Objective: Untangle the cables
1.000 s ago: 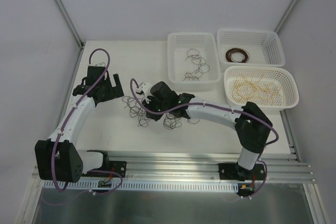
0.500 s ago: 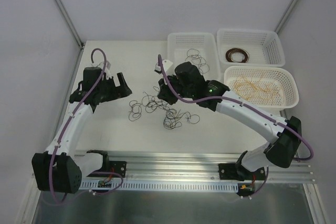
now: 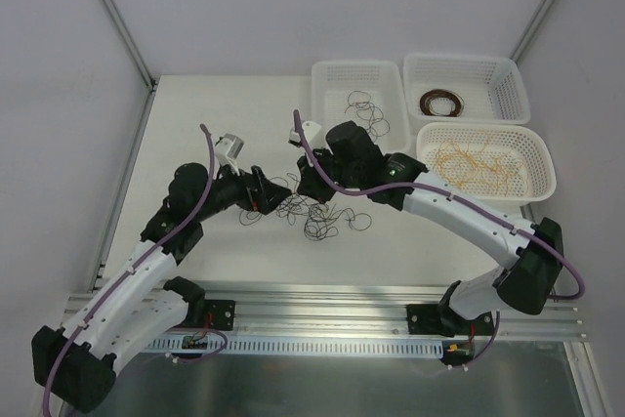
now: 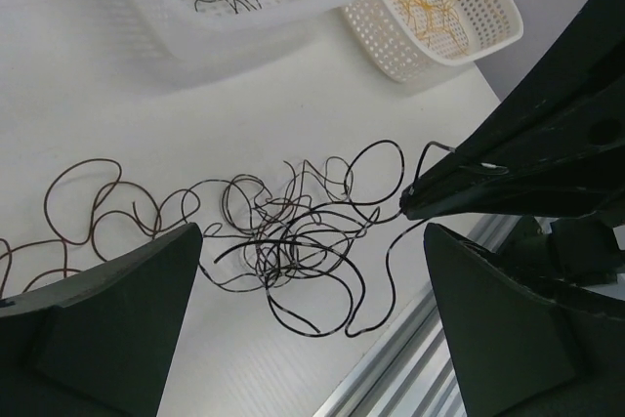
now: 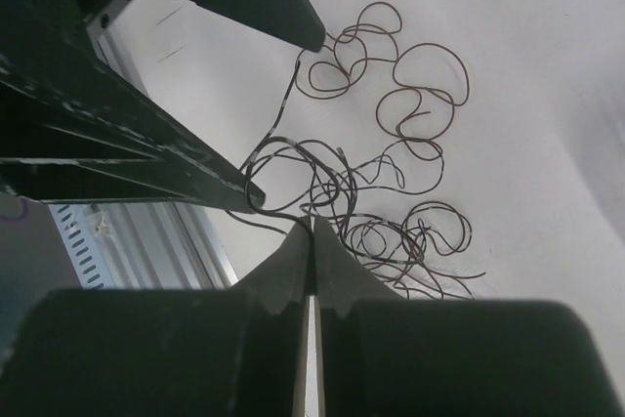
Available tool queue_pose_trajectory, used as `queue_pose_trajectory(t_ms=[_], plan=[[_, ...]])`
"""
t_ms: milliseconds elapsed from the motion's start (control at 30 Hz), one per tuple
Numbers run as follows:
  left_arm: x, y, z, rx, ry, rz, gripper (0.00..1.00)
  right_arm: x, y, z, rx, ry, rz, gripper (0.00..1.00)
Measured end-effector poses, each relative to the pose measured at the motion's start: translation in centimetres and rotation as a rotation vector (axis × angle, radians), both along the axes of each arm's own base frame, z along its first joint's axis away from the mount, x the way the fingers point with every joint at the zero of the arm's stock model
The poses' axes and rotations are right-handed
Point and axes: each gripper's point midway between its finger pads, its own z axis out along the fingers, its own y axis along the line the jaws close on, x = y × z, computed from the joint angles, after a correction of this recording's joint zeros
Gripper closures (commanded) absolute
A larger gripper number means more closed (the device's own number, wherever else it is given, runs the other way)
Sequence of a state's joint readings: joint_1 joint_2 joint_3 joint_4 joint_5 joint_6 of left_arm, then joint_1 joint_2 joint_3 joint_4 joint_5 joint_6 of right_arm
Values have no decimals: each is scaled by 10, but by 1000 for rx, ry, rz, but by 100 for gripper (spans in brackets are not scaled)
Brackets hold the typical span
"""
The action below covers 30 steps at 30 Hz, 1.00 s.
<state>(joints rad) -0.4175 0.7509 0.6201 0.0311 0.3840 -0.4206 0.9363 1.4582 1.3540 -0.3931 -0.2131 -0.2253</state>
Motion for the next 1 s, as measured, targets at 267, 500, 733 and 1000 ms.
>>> queue_pose_trajectory(t_ms=[267,500,733,1000], plan=[[-1,-23,-32,8,47,-63,9,-6,-1,1,12,12,16,99],[0,-35,-46,9,75,-81,11,-10,-1,5,29,17,31,99],[5,-48,-58,16,103,-78,15,-10,-3,3,30,32,24,99],[24,-53,-78,9,167,29,30,-20,2,9,58,48,55,99]])
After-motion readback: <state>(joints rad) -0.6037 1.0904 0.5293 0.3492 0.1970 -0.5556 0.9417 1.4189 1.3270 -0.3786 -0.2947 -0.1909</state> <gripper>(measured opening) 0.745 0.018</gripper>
